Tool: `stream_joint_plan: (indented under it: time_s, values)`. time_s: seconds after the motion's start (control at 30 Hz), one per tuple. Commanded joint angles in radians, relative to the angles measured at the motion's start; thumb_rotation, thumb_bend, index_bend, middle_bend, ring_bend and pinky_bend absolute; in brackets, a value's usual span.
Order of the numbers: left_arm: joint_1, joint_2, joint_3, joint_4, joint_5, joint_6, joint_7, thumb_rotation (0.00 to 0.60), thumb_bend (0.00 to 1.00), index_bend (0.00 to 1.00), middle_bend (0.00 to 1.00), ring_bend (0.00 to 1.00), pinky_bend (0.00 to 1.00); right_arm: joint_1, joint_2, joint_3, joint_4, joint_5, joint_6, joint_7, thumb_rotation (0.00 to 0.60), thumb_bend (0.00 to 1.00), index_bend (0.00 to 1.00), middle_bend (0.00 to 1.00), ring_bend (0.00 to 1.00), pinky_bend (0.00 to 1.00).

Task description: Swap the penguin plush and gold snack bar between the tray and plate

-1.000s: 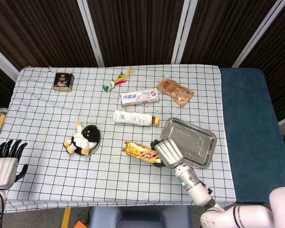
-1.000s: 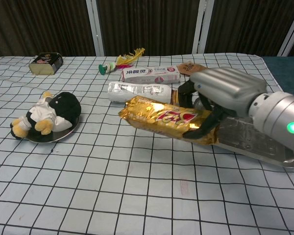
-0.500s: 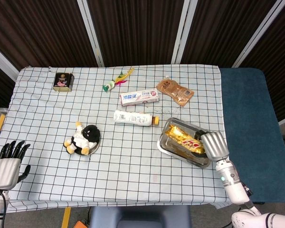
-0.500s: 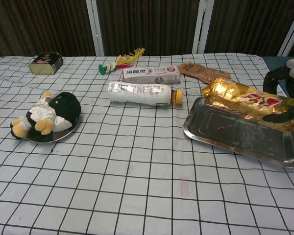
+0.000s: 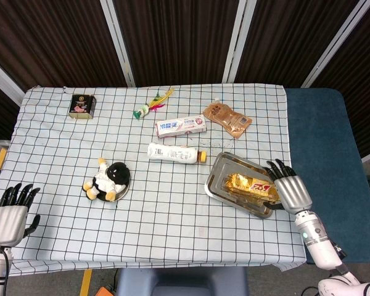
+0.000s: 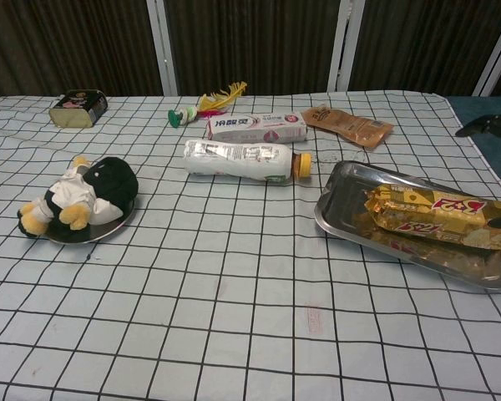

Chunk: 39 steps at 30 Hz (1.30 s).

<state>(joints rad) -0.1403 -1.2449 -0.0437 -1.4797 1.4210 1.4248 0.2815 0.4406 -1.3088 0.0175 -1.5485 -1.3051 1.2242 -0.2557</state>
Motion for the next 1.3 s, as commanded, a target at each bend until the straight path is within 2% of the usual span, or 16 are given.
stream_joint_plan:
  time_s: [0.03, 0.13, 0.37, 0.5, 0.6, 0.77, 1.07, 1.3]
  values:
    - [0.000, 0.000, 0.000, 0.000, -0.001, 0.000, 0.000, 0.600, 0.39, 0.17, 0.12, 0.05, 0.12, -0.011, 0.017, -0.004, -0.015, -0.015, 0.005, 0.009, 0.600, 0.14, 0.04, 0.00, 0.00, 0.12]
    - [0.001, 0.001, 0.000, -0.002, 0.001, 0.002, 0.000, 0.600, 0.39, 0.17, 0.12, 0.06, 0.12, -0.037, 0.036, 0.000, -0.035, -0.041, 0.053, 0.025, 0.600, 0.13, 0.00, 0.00, 0.00, 0.10]
    - [0.009, 0.009, -0.003, -0.013, 0.016, 0.030, -0.004, 0.600, 0.39, 0.17, 0.13, 0.06, 0.12, -0.151, 0.089, 0.010, -0.068, -0.090, 0.247, 0.051, 0.600, 0.13, 0.00, 0.00, 0.00, 0.10]
    - [0.014, 0.019, -0.005, -0.028, 0.020, 0.042, -0.015, 0.600, 0.39, 0.17, 0.14, 0.06, 0.12, -0.226, 0.070, 0.017, 0.014, -0.125, 0.376, 0.096, 0.600, 0.13, 0.00, 0.00, 0.00, 0.08]
    - [0.017, 0.026, -0.003, -0.038, 0.024, 0.044, -0.021, 0.600, 0.39, 0.17, 0.14, 0.06, 0.12, -0.268, 0.060, 0.023, 0.060, -0.118, 0.419, 0.142, 0.600, 0.12, 0.00, 0.00, 0.00, 0.02]
    - [0.018, 0.033, 0.002, -0.048, 0.036, 0.046, -0.019, 0.600, 0.39, 0.17, 0.14, 0.06, 0.13, -0.303, 0.092, 0.026, 0.040, -0.115, 0.419, 0.198, 0.600, 0.09, 0.00, 0.00, 0.00, 0.00]
    - [0.024, 0.039, 0.002, -0.046, 0.036, 0.049, -0.039, 0.600, 0.39, 0.17, 0.15, 0.07, 0.13, -0.306, 0.115, 0.027, -0.023, -0.080, 0.332, 0.110, 0.600, 0.08, 0.00, 0.00, 0.00, 0.00]
    - [0.023, 0.035, -0.003, -0.044, 0.024, 0.043, -0.035, 0.600, 0.39, 0.17, 0.15, 0.07, 0.13, -0.318, 0.099, 0.042, -0.006, -0.112, 0.358, 0.135, 0.600, 0.08, 0.00, 0.00, 0.00, 0.00]
